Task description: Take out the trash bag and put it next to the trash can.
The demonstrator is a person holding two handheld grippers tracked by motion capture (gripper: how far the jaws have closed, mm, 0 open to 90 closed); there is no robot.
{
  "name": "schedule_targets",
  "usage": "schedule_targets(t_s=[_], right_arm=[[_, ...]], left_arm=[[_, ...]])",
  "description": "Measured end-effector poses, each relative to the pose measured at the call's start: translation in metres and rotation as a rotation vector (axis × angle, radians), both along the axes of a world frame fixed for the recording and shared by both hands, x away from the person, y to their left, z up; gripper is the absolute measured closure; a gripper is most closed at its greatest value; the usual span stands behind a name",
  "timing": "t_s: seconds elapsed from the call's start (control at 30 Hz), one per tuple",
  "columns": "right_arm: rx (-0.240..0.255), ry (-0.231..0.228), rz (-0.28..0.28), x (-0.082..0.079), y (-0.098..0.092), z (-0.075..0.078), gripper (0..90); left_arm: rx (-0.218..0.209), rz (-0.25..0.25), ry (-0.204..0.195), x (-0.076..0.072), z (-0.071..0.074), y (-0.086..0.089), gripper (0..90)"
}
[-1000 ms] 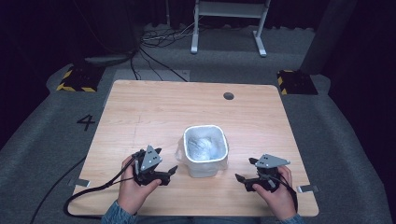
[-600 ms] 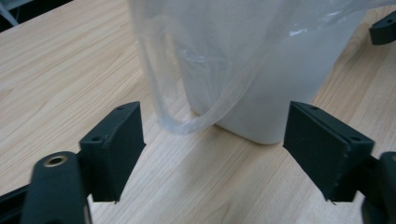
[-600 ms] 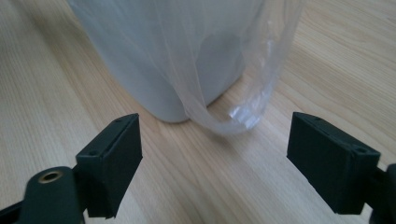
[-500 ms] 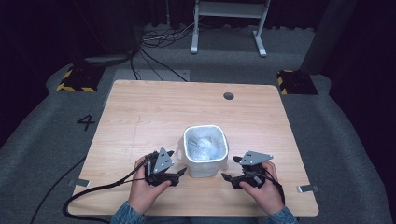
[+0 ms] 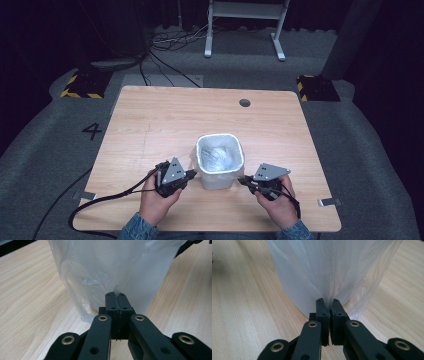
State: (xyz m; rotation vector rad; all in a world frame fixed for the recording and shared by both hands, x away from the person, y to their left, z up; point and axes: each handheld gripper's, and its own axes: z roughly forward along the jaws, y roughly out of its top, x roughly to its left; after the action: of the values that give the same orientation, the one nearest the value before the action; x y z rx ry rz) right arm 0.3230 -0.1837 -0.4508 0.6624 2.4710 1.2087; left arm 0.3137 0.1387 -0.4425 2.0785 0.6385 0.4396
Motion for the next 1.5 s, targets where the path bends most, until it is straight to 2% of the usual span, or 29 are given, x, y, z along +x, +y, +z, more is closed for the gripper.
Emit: schedule_targets(t_s=[0.17, 0.37, 0.47, 0.6, 0.7, 0.83, 0.97, 1.07, 1.23, 1.33, 1.43, 1.5], right_arm=[[0.008, -0.038, -0.003, -0.010, -0.006, 0.015, 87.8], [0.019, -0.085, -0.005, -0.021, -0.012, 0.035, 87.3], [0.044, -0.104, 0.011, -0.025, -0.015, 0.051, 87.6], [0.043, -0.159, 0.021, -0.027, -0.014, 0.073, 88.2], [0.037, -0.185, 0.017, -0.024, -0.014, 0.084, 88.4], [0.029, -0.193, 0.008, -0.011, -0.015, 0.092, 88.8], [0.046, -0.204, 0.000, -0.001, -0.018, 0.101, 89.1], [0.071, -0.206, 0.005, 0.004, -0.019, 0.107, 89.2], [0.093, -0.212, 0.016, 0.008, -0.016, 0.113, 89.5], [0.111, -0.219, 0.022, 0.009, -0.016, 0.117, 89.6], [0.100, -0.216, 0.011, 0.014, -0.016, 0.118, 89.7], [0.092, -0.206, -0.003, 0.022, -0.017, 0.115, 89.8]], left_arm=[[-0.010, -0.009, -0.008, -0.009, 0.010, 0.005, 89.7], [-0.029, -0.014, -0.042, -0.017, 0.029, 0.012, 89.8], [-0.067, -0.003, -0.057, -0.015, 0.040, 0.018, 89.7], [-0.088, 0.012, -0.086, -0.012, 0.051, 0.023, 89.8], [-0.085, 0.021, -0.109, -0.008, 0.058, 0.023, 89.8], [-0.085, 0.043, -0.128, 0.000, 0.066, 0.027, 89.8], [-0.084, 0.068, -0.144, 0.006, 0.069, 0.029, 89.8], [-0.099, 0.076, -0.146, 0.007, 0.070, 0.030, 89.8], [-0.110, 0.066, -0.171, 0.004, 0.074, 0.029, 89.8], [-0.125, 0.077, -0.170, 0.005, 0.077, 0.032, 89.8], [-0.124, 0.099, -0.155, 0.012, 0.075, 0.034, 89.8], [-0.099, 0.123, -0.156, 0.018, 0.071, 0.034, 89.8]])
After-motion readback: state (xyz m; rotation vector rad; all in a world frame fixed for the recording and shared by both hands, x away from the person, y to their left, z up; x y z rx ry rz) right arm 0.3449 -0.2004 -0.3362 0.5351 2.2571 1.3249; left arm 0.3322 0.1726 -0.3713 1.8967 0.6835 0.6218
